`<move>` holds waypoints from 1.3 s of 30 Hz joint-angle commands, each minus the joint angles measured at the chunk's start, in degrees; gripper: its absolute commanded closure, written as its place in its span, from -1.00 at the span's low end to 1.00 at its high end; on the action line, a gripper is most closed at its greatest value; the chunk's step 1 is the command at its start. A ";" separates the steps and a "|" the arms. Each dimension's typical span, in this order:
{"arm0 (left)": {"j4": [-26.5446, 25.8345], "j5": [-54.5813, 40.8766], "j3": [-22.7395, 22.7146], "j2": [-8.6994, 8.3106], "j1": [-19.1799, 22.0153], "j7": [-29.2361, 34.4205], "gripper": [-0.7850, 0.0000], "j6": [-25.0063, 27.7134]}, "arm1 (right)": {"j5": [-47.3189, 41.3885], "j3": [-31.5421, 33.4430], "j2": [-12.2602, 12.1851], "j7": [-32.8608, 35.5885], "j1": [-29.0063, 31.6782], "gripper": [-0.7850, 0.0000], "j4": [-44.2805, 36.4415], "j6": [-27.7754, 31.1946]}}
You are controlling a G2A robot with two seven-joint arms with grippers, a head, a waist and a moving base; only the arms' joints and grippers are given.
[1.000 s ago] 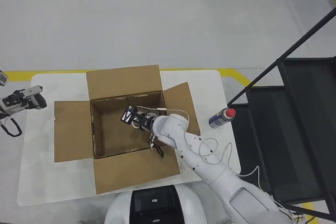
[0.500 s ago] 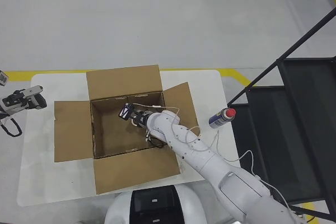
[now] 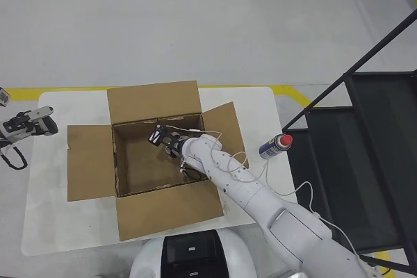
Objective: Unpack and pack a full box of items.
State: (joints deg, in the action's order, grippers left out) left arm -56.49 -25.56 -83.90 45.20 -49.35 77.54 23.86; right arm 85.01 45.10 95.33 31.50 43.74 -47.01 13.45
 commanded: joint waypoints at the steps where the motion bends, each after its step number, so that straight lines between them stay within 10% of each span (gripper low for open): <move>1: 0.00 0.00 0.00 0.00 0.00 0.00 -1.00 0.00 | -0.20 0.01 0.10 0.00 -0.17 0.22 0.43 0.04; 15: 0.00 0.00 0.00 0.00 0.00 0.00 -1.00 0.00 | -2.25 0.07 1.18 0.28 -1.75 0.26 4.44 -0.30; 20: 0.00 0.00 0.00 0.00 0.00 0.00 -1.00 0.00 | -2.92 -0.18 1.64 0.52 -2.39 1.00 5.83 0.24; 39: 0.00 0.00 0.00 0.00 0.00 0.00 -1.00 0.00 | -0.92 4.06 -0.52 0.82 0.52 1.00 -6.64 2.37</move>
State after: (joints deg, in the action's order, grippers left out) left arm -56.49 -25.56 -83.90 45.20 -49.35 77.54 23.86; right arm 83.60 48.50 95.25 31.61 43.45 -51.18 15.43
